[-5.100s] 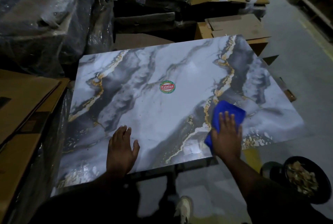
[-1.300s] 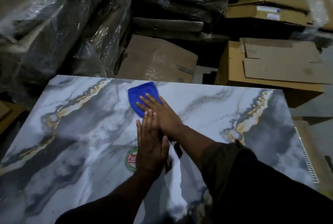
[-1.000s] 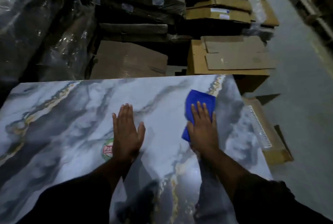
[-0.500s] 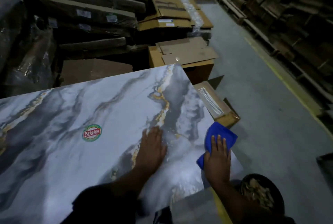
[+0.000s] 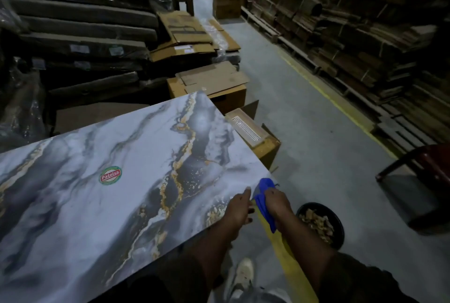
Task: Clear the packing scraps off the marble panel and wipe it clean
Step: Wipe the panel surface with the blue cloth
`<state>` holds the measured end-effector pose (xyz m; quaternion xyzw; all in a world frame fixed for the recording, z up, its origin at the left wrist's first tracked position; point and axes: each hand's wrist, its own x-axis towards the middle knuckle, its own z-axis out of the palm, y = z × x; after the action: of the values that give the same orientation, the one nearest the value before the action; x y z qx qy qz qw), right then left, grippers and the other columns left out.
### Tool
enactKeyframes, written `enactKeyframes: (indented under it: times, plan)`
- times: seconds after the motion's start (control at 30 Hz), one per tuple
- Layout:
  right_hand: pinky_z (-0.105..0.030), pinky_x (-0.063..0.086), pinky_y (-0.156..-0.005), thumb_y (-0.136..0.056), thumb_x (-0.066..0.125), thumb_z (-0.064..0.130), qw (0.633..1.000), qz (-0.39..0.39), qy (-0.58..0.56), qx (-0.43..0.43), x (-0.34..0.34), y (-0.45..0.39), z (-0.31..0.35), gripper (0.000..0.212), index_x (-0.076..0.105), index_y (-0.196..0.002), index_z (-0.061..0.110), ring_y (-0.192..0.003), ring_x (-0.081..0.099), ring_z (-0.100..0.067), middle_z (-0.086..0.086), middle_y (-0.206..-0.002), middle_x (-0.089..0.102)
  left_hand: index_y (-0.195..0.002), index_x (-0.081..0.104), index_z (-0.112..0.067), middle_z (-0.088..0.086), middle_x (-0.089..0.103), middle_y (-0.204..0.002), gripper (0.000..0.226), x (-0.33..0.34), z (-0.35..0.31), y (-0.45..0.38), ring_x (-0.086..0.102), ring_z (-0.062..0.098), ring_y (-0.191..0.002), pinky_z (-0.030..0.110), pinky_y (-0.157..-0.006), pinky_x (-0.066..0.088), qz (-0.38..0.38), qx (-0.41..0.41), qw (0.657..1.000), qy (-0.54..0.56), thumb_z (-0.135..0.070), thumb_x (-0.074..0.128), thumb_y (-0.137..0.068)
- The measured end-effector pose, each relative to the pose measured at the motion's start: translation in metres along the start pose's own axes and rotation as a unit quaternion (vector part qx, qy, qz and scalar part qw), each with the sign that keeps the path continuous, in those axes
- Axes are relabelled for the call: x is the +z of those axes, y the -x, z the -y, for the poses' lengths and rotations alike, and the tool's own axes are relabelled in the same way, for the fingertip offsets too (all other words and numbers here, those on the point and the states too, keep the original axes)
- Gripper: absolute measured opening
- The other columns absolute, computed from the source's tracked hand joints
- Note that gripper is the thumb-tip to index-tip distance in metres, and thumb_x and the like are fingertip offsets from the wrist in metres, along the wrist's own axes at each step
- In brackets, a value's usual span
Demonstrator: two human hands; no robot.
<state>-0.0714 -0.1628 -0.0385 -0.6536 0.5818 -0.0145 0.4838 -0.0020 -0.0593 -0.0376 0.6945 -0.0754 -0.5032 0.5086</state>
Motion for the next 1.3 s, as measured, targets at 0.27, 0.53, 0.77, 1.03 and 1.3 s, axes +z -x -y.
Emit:
enactKeyframes:
  times: [0.27,0.53,0.77,1.03,1.3]
  plan:
    - [-0.034,0.054,-0.083,-0.096,0.069,0.025,0.956,-0.013,-0.282,-0.083,-0.073,0.029,-0.015,0.013,0.071,-0.101,0.013,-0.100,0.067,-0.020,-0.003,-0.112,0.071,-0.134,0.062,-0.009,0.019,0.071,-0.123,0.039,0.048,-0.034,0.001,0.066,0.038,-0.116,0.045,-0.092,0.058,0.140,-0.017,0.976,0.166,-0.010,0.058,-0.096]
    - [-0.020,0.049,-0.049,-0.086,0.080,0.015,0.950,0.050,-0.293,-0.094,-0.130,-0.017,-0.006,0.026,0.066,-0.106,0.008,-0.078,0.069,-0.018,-0.008,-0.095,0.073,-0.138,0.057,0.000,0.024,0.064,-0.135,0.057,0.086,-0.064,-0.021,0.057,0.042,-0.130,0.053,-0.112,0.045,0.163,0.045,0.955,0.242,-0.014,0.075,-0.086]
    - [-0.024,0.047,-0.056,-0.082,0.084,0.017,0.951,0.116,-0.234,-0.167,-0.176,-0.063,-0.001,0.024,0.062,-0.088,0.013,-0.078,0.064,-0.016,-0.003,-0.085,0.069,-0.125,0.063,0.000,0.024,0.070,-0.118,0.054,0.122,-0.088,-0.039,0.065,0.040,-0.108,0.049,-0.096,0.053,0.093,0.088,0.966,0.224,-0.003,0.068,-0.071]
    - [-0.036,0.057,-0.069,-0.078,0.086,0.012,0.929,0.199,-0.274,-0.147,-0.216,-0.097,0.019,0.054,0.055,-0.122,0.020,-0.101,0.072,-0.024,-0.006,-0.113,0.074,-0.135,0.058,-0.013,0.020,0.068,-0.127,0.066,0.148,-0.126,-0.056,0.067,0.040,-0.113,0.051,-0.090,0.058,0.075,0.165,0.959,0.219,-0.014,0.083,-0.074]
    - [-0.042,0.059,-0.087,-0.078,0.083,0.016,0.897,0.316,-0.251,-0.179,-0.228,-0.109,0.069,0.057,0.061,-0.131,0.017,-0.113,0.067,-0.029,-0.006,-0.126,0.070,-0.137,0.061,-0.011,0.014,0.065,-0.136,0.080,0.070,-0.157,-0.040,0.064,0.032,-0.123,0.045,-0.096,0.057,0.076,0.155,0.964,0.205,-0.035,0.094,-0.068]
